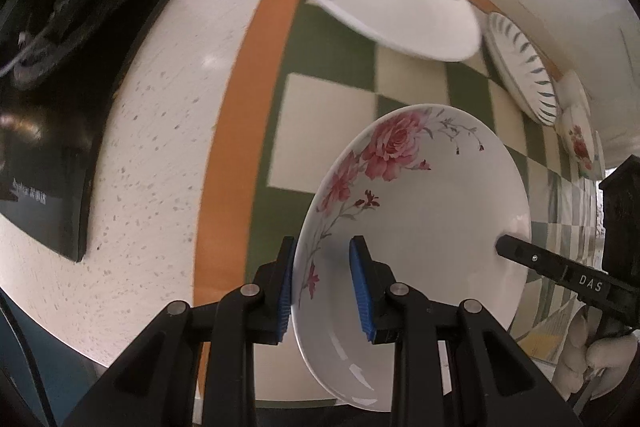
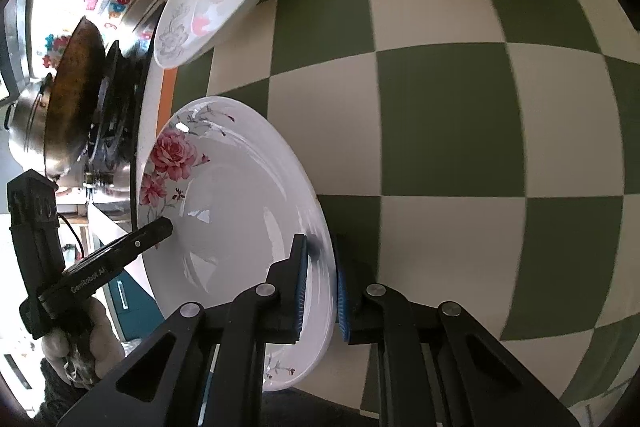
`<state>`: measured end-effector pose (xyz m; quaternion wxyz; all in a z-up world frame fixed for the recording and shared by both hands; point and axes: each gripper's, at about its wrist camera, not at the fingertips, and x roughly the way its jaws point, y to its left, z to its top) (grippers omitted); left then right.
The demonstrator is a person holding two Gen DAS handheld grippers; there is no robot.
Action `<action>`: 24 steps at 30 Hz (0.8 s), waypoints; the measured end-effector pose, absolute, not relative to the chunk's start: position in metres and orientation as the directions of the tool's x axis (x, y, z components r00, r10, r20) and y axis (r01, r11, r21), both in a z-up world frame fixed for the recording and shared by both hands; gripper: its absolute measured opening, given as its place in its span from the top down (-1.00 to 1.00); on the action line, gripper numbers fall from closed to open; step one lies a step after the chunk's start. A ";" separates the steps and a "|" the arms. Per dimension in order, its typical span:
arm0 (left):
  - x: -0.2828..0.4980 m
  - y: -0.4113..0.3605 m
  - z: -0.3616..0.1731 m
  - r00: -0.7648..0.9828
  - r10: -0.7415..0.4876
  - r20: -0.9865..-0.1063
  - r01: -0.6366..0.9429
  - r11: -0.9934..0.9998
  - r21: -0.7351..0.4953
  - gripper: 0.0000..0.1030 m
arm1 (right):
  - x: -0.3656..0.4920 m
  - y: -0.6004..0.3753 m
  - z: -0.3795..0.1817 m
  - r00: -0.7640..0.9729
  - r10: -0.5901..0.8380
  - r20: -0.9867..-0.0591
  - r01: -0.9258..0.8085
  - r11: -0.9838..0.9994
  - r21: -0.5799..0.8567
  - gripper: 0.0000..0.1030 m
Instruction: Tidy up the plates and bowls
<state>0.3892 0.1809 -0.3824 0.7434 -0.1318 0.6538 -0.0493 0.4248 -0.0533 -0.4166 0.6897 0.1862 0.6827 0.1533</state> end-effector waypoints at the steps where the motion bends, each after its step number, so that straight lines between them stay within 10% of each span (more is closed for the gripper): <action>1: 0.390 0.175 -0.379 0.144 -0.248 -0.958 -0.089 0.961 -0.262 0.53 | 0.424 -0.059 -0.414 0.028 0.468 -0.883 0.047 0.882 0.469 0.72; 24: 0.436 0.028 -0.363 0.121 -0.320 -0.939 0.146 0.942 -0.303 0.53 | 0.406 -0.213 -0.370 0.196 0.428 -0.882 0.222 0.857 0.465 0.72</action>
